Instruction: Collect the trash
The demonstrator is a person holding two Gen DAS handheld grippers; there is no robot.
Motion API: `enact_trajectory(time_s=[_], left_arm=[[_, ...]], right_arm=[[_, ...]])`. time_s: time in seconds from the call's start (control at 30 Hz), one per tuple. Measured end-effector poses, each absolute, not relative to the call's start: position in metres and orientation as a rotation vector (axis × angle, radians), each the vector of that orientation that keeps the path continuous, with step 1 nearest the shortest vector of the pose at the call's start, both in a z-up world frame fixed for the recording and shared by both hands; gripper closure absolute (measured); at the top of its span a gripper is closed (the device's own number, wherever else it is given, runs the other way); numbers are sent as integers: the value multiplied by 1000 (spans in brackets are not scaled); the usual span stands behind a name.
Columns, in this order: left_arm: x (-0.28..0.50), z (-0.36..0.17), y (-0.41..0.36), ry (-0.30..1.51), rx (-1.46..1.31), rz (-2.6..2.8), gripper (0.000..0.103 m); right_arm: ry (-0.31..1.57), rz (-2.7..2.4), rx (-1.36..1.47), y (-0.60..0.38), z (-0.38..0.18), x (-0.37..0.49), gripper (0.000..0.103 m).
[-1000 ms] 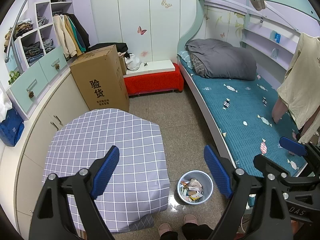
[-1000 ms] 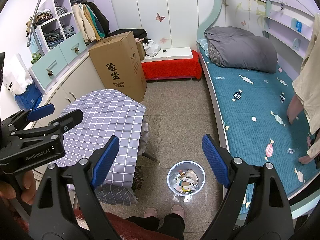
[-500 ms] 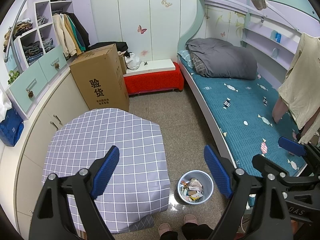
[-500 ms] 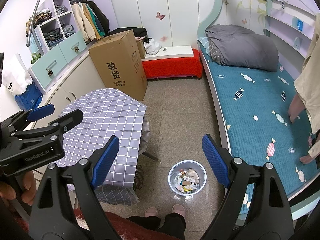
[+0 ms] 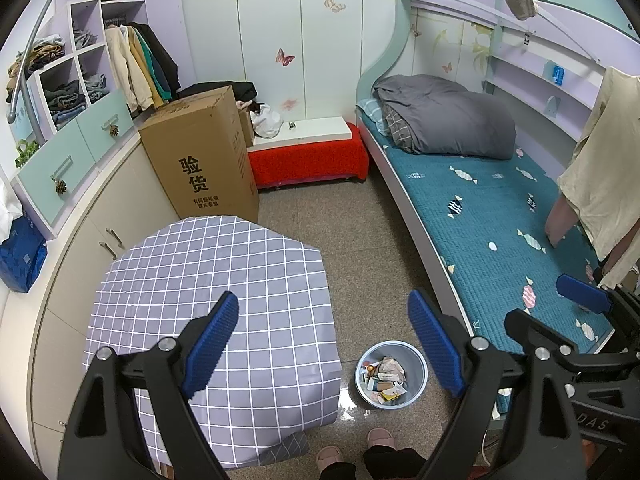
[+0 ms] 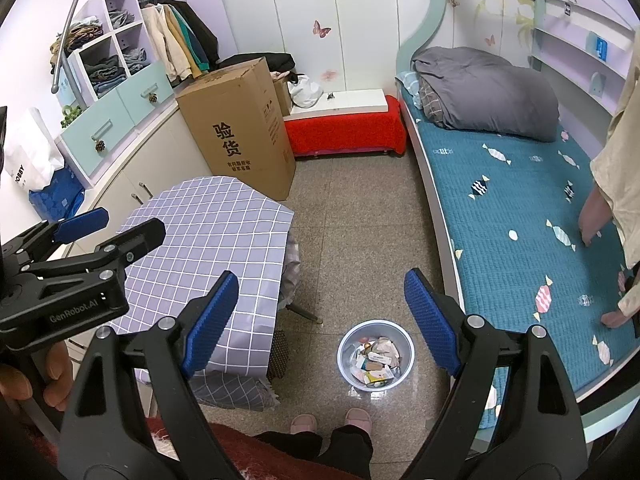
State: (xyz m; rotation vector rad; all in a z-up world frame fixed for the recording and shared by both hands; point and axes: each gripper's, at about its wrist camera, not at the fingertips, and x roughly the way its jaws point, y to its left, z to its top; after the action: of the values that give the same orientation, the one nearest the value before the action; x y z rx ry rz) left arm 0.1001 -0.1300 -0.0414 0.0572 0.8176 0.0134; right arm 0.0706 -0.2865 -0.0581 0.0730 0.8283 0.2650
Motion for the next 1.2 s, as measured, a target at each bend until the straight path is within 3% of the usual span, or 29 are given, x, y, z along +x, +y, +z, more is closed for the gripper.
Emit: enact_trajectory(time_s=[1.2], left_arm=[[111,-54,-129,836,62,12,18]], right_arm=[[846,269,82,-278,-69,75,20]])
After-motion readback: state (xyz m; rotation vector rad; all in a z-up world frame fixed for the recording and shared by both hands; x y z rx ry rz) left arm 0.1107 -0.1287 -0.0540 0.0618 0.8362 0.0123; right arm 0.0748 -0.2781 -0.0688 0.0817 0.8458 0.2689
